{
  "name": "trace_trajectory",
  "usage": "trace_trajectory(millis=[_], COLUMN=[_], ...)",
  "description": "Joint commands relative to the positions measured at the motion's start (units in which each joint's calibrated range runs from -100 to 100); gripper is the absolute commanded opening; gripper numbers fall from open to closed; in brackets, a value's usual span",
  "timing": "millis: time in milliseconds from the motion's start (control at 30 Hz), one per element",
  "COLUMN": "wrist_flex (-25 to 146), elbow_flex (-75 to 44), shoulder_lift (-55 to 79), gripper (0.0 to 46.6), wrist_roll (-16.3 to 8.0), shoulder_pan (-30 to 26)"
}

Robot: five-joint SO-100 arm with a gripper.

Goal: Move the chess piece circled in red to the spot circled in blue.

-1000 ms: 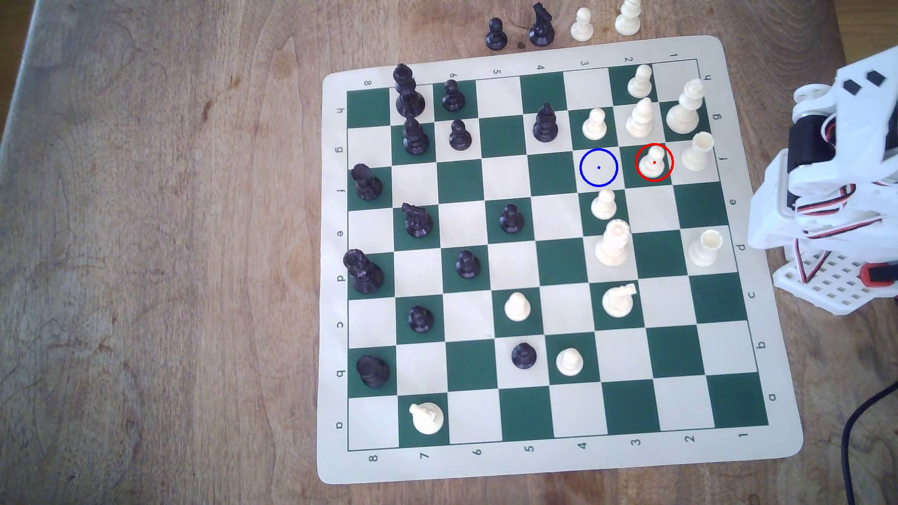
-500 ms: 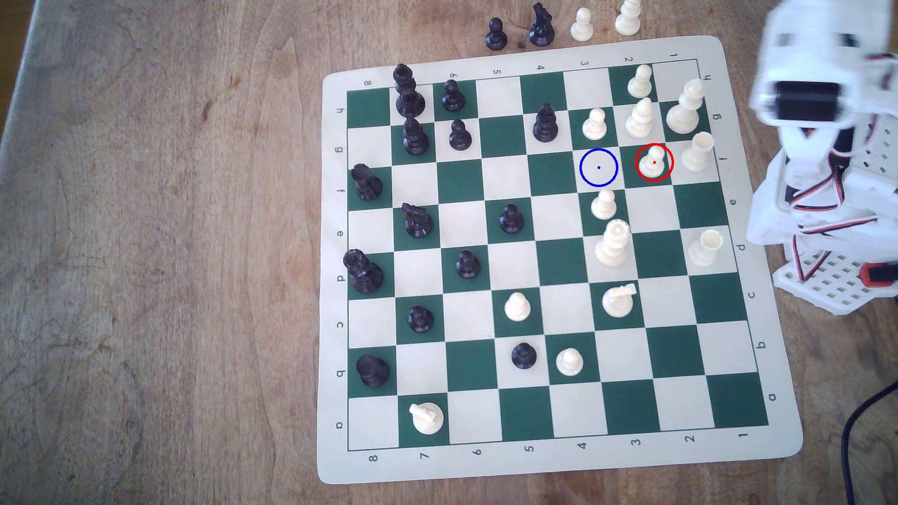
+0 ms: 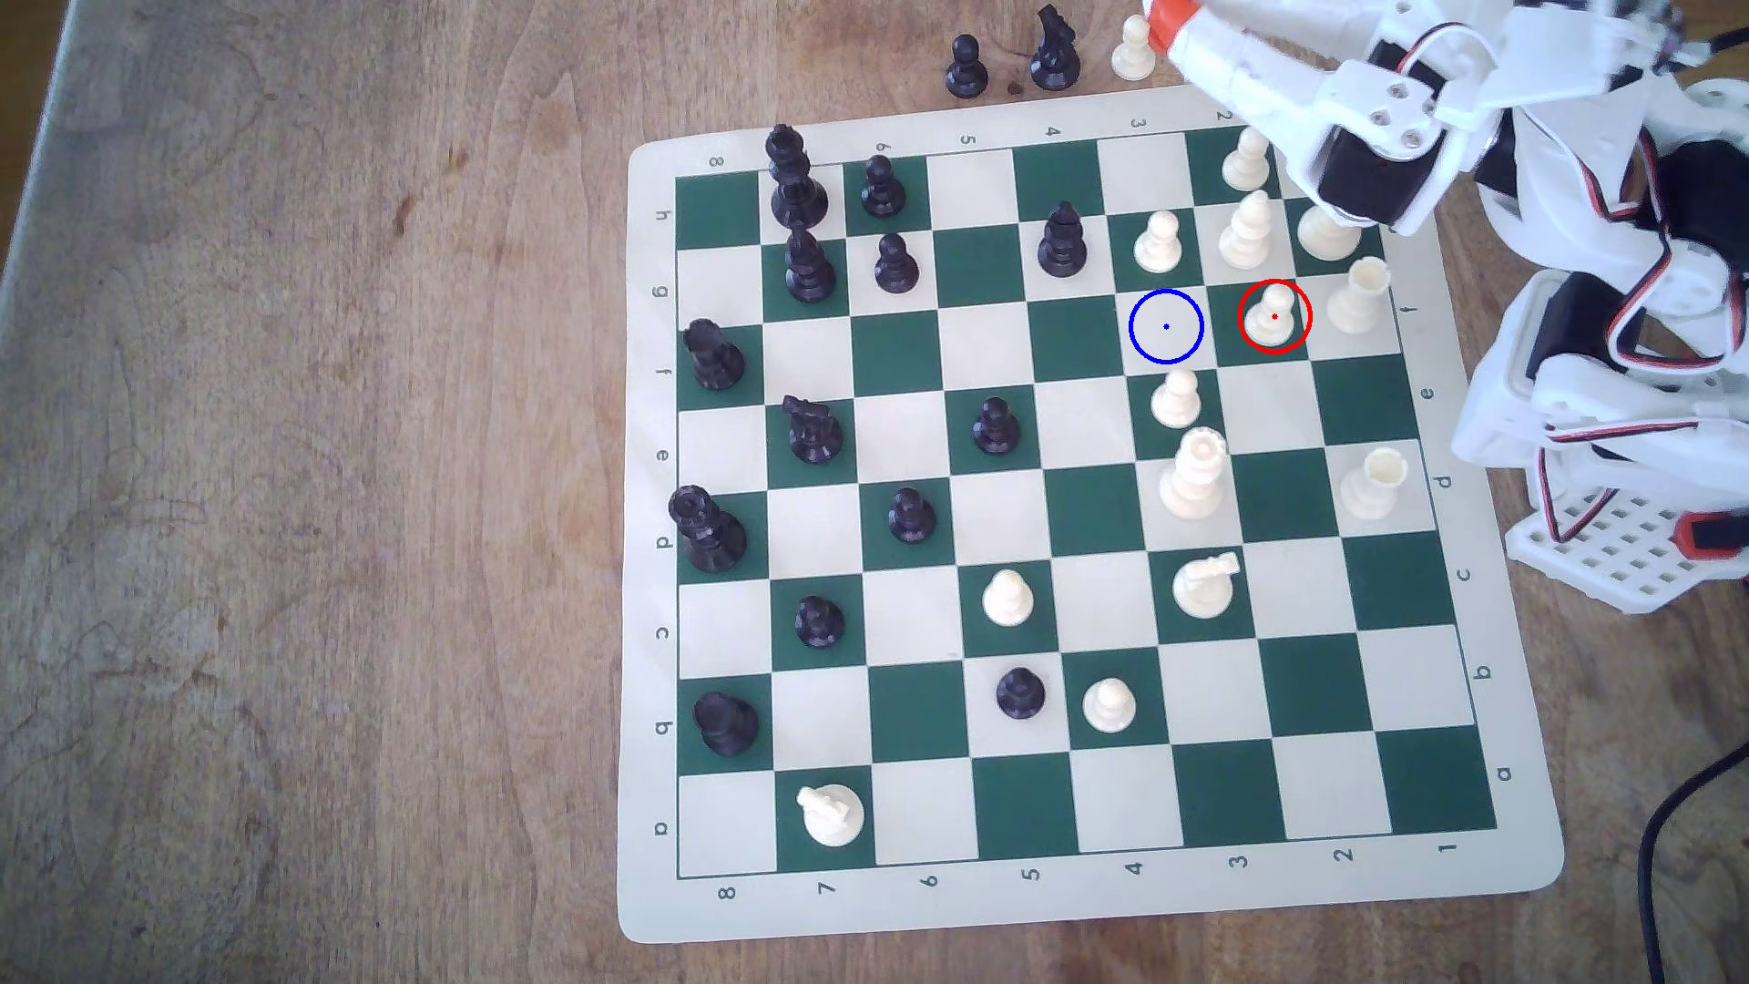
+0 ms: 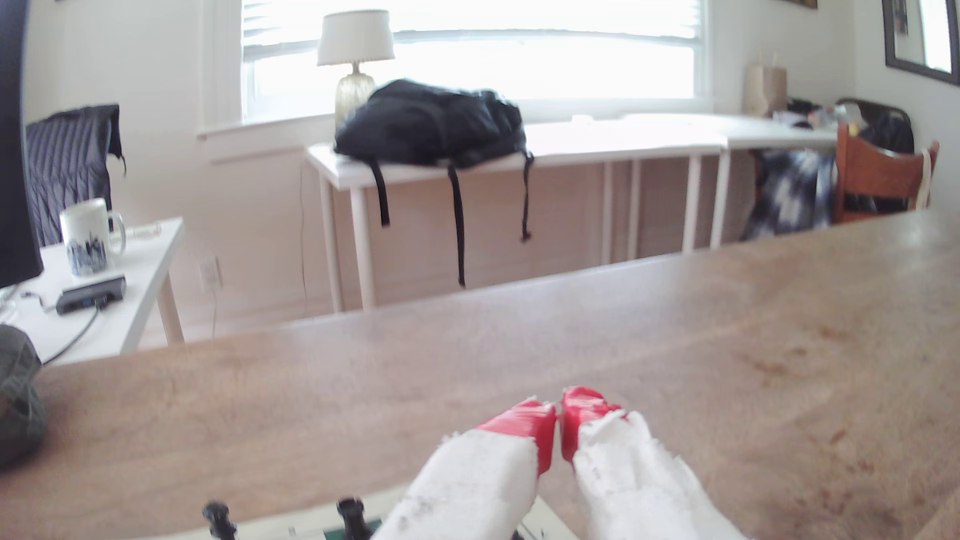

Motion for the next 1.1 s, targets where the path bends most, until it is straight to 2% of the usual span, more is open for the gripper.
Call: trace_trajectory(millis=[0, 100, 167, 267, 300, 400, 433, 467, 667, 833, 1067], wrist_flex=[19.4, 26.1, 32.3, 37.7, 41.4, 45.5, 47.4, 48.6, 51.6, 51.9, 46.3], elbow_flex=[-10.1, -10.7, -11.2, -12.4, -14.9, -17.9, -18.8, -19.8, -25.5, -24.3, -20.8], shoulder_lift=[-0.1, -0.2, -0.2, 0.7, 3.5, 7.9, 10.1, 11.9, 24.4, 34.3, 39.9], gripper=[0.2, 1.6, 3.6, 6.1, 8.7, 13.4, 17.3, 18.5, 18.5, 18.1, 18.2], wrist_roll=[-0.6, -2.5, -4.8, -6.9, -8.8, -11.5, -12.4, -12.5, -12.7, -11.0, -10.5], shoulder_pan=[2.0, 4.1, 5.4, 5.4, 5.0, 3.9, 3.3, 3.2, 3.7, 4.3, 4.0])
